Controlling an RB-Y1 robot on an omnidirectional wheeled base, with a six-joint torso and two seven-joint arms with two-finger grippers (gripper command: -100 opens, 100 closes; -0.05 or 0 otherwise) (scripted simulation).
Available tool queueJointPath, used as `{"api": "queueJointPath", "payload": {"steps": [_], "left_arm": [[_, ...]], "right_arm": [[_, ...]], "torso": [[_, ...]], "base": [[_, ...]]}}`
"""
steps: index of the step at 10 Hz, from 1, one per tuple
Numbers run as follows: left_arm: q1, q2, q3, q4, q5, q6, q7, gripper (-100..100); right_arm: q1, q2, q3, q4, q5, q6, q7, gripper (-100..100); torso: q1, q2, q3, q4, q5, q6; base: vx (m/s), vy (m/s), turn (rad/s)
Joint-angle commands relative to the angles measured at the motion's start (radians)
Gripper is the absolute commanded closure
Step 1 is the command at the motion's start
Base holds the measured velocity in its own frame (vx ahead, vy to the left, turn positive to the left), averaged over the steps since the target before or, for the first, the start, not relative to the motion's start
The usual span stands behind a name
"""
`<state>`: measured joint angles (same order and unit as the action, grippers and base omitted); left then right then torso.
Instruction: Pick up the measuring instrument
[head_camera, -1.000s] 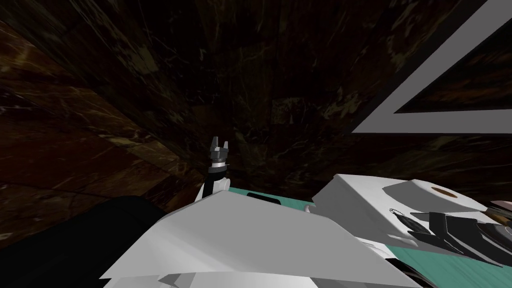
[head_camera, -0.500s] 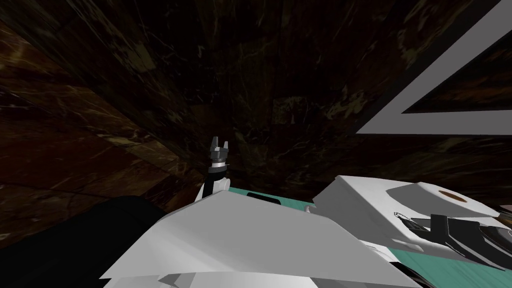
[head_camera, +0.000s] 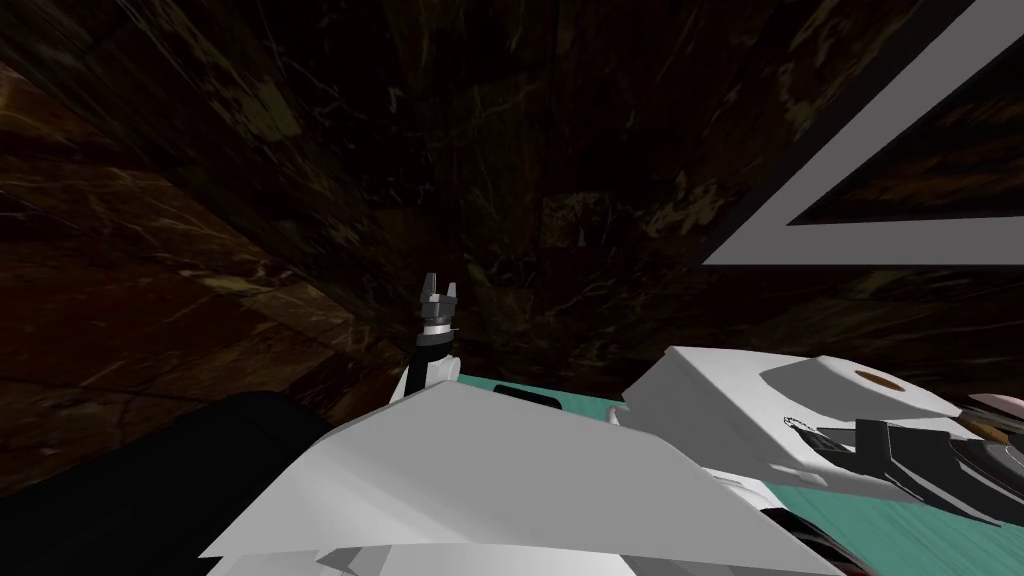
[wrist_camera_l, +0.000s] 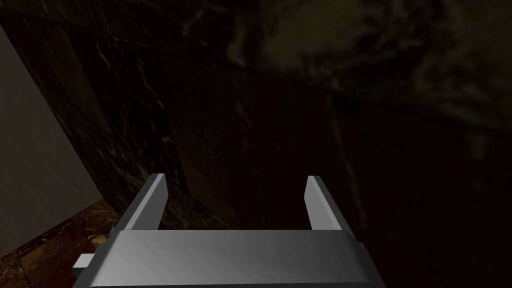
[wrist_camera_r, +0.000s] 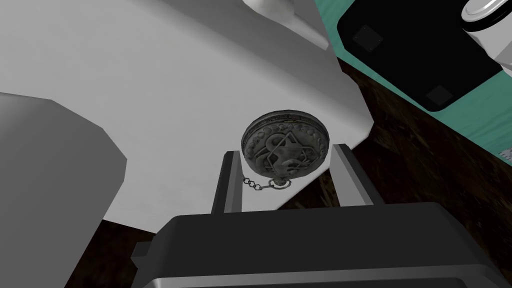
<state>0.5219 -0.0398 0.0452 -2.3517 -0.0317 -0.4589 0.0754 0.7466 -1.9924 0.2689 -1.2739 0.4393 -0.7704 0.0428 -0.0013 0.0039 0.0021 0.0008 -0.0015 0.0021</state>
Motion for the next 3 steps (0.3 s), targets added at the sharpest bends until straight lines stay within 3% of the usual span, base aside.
{"api": "queueJointPath", "payload": {"steps": [1, 2, 3], "left_arm": [[0.0, 0.0, 0.0, 0.0, 0.0, 0.0, 0.0, 0], [0.0, 0.0, 0.0, 0.0, 0.0, 0.0, 0.0, 0], [0.0, 0.0, 0.0, 0.0, 0.0, 0.0, 0.0, 0]], "right_arm": [[-0.005, 0.012, -0.036, 0.008, 0.05, -0.023, -0.034, 100], [0.001, 0.008, -0.028, 0.007, 0.032, -0.013, -0.015, 100], [0.001, 0.01, -0.032, 0.009, 0.038, -0.018, -0.022, 0]], "torso": [[0.0, 0.0, 0.0, 0.0, 0.0, 0.0], [0.0, 0.0, 0.0, 0.0, -0.001, -0.001], [0.0, -0.001, -0.001, 0.0, -0.001, -0.001]], "base": [[-0.036, -0.005, -0.04], [-0.012, -0.001, -0.001], [0.0, 0.0, 0.0]]}}
